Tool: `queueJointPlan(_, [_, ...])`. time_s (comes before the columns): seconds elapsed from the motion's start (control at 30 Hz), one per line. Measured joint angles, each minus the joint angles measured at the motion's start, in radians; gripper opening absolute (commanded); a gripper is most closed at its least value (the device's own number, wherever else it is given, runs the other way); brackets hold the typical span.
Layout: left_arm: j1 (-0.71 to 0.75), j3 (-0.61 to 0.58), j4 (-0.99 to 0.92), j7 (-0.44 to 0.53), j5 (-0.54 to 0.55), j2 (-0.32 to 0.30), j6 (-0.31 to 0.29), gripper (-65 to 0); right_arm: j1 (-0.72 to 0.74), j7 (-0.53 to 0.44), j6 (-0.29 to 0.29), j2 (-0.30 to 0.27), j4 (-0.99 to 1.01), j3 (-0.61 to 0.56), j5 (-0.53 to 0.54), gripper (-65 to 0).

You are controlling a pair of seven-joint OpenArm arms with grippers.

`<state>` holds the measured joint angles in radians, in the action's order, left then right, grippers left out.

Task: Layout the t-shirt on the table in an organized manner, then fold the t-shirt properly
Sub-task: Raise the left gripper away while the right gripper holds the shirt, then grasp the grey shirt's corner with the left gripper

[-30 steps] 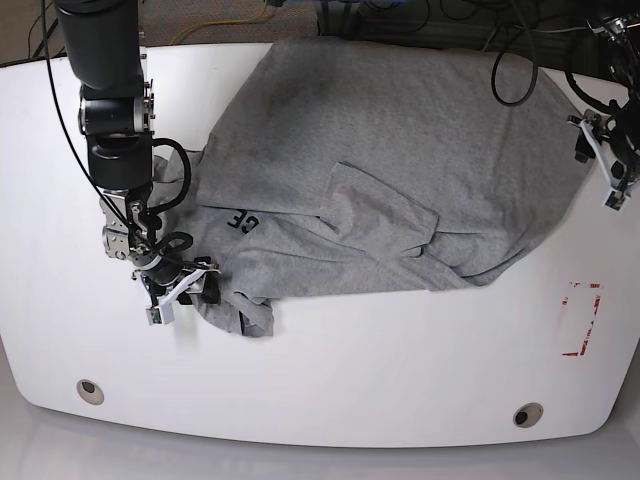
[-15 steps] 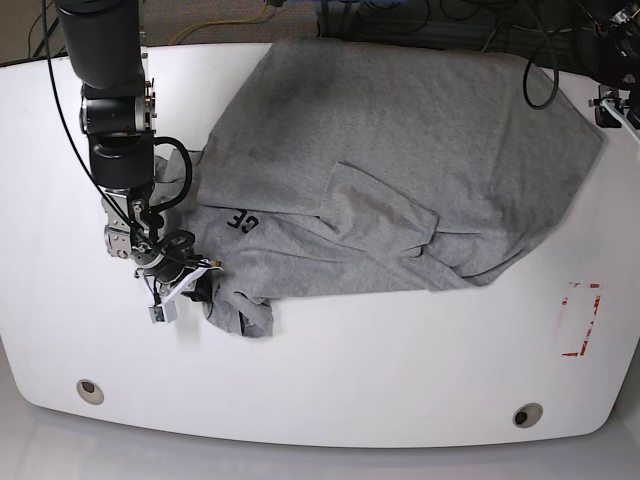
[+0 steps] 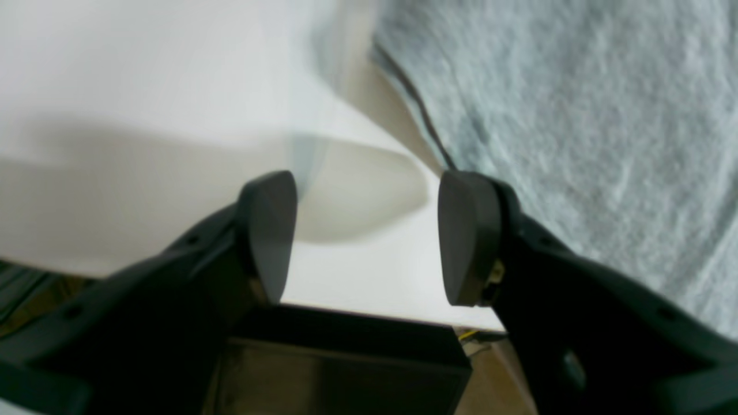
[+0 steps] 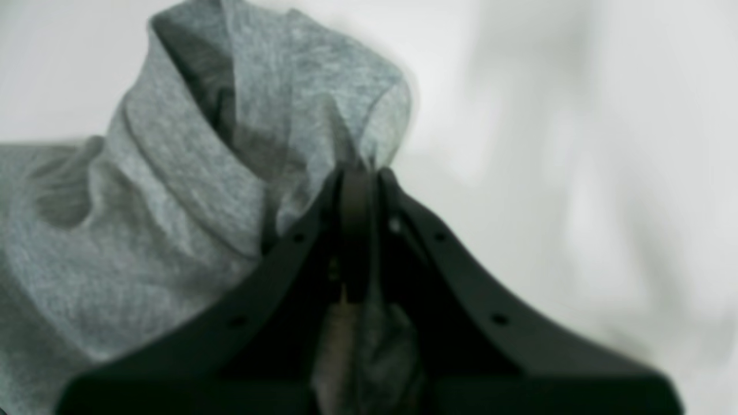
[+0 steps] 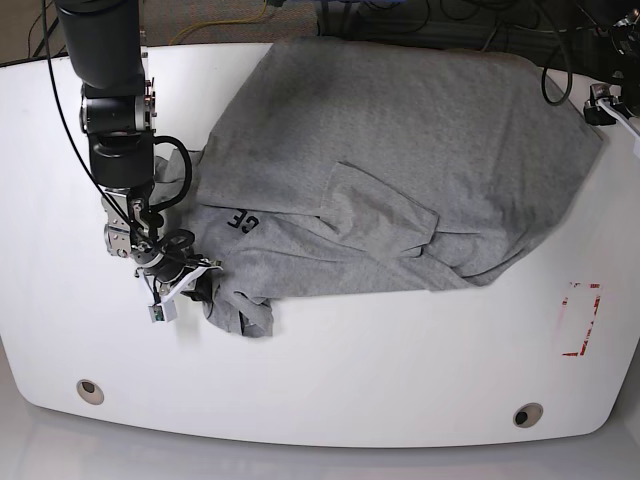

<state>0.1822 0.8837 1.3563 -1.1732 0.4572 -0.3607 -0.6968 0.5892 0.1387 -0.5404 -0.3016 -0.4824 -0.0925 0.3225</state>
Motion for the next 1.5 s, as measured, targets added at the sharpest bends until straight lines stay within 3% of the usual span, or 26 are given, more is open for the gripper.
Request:
queueJointPlan(0.3, [-0.033,-0.080,-0.002,0.017,0.092,0.019,0.000,-28.3,0.000,-0.004,-0.003,0.000,0.000,0.000,0.000,-64.8])
queueJointPlan(0.6, [-0.063,-0.123,0.001,0.021,0.098,0.037,0.000,-29.2,0.000,-0.003,-0.003,0.000,0.000,0.000,0.000,-64.8])
queueJointPlan(0.67, [-0.066,-0.130,0.001,0.024,0.102,0.041,0.000,-33.2,0.000,-0.004,-0.003,0.000,0.000,0.000,0.001,-64.8])
queueJointPlan(0.87, [-0.064,-0.129,0.001,0.023,0.102,0.043,0.000,-56.8,-0.001,-0.003,-0.003,0.000,0.000,0.000,0.004,-65.0])
queueJointPlan(0.97, [-0.063,-0.137,-0.001,0.022,0.097,0.042,0.000,-64.7,-0.001,-0.003,-0.003,0.000,0.000,0.000,0.004,-65.0])
queueJointPlan(1.33, [-0.075,-0.151,0.005,0.019,0.105,0.046,0.000,-64.4,-0.002,0.004,-0.002,-0.001,-0.011,0.000,0.004,-65.0])
queueJointPlan(1.5, [-0.104,-0.153,0.056,-0.023,0.077,0.056,0.000,-64.4,-0.024,0.115,-0.001,-0.011,-0.113,0.001,-0.003,-65.0])
